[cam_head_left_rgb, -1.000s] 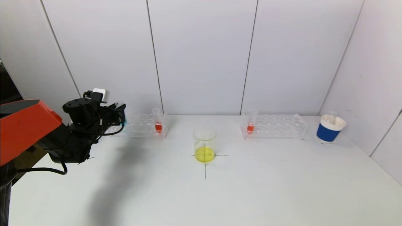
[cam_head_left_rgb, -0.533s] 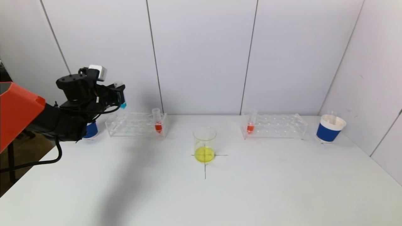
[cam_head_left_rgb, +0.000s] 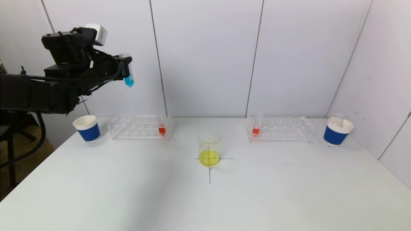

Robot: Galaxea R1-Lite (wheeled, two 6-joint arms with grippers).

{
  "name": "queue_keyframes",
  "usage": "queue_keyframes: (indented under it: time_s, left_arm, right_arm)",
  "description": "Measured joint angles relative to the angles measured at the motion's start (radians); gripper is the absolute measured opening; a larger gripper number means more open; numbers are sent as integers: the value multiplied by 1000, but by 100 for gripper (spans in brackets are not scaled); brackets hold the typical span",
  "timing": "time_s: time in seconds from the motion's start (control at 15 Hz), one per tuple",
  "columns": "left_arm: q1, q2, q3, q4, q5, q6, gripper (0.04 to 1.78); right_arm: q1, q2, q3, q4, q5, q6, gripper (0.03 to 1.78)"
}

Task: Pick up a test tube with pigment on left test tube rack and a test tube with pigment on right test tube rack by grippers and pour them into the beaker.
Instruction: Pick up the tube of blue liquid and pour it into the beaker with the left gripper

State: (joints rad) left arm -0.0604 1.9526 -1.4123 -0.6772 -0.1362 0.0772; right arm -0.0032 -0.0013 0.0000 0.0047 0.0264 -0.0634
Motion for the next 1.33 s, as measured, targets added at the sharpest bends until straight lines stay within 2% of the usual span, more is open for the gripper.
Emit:
queue_keyframes:
  time_s: [0.33,0.6,0.87,1.0,1.13,1.33]
  left_arm:
    - [-91,-97,-141,214,1,27,42]
    - [-164,-127,-177,250,-10,121,42]
    - [-217,-115,-174,266,-142,154,42]
    - [-243,-108,-171,298,-157,163,42]
    - [-257,-91,-167,282,-174,193,42]
    - [-257,-68,-139,229,-277,256,42]
  right_arm:
    - [0,0,0,0,0,0,176]
    - [0,0,0,0,0,0,176]
    - [0,0,0,0,0,0,176]
    - [0,0,0,0,0,0,176]
    - [0,0,0,0,0,0,176]
    - [0,0,0,0,0,0,176]
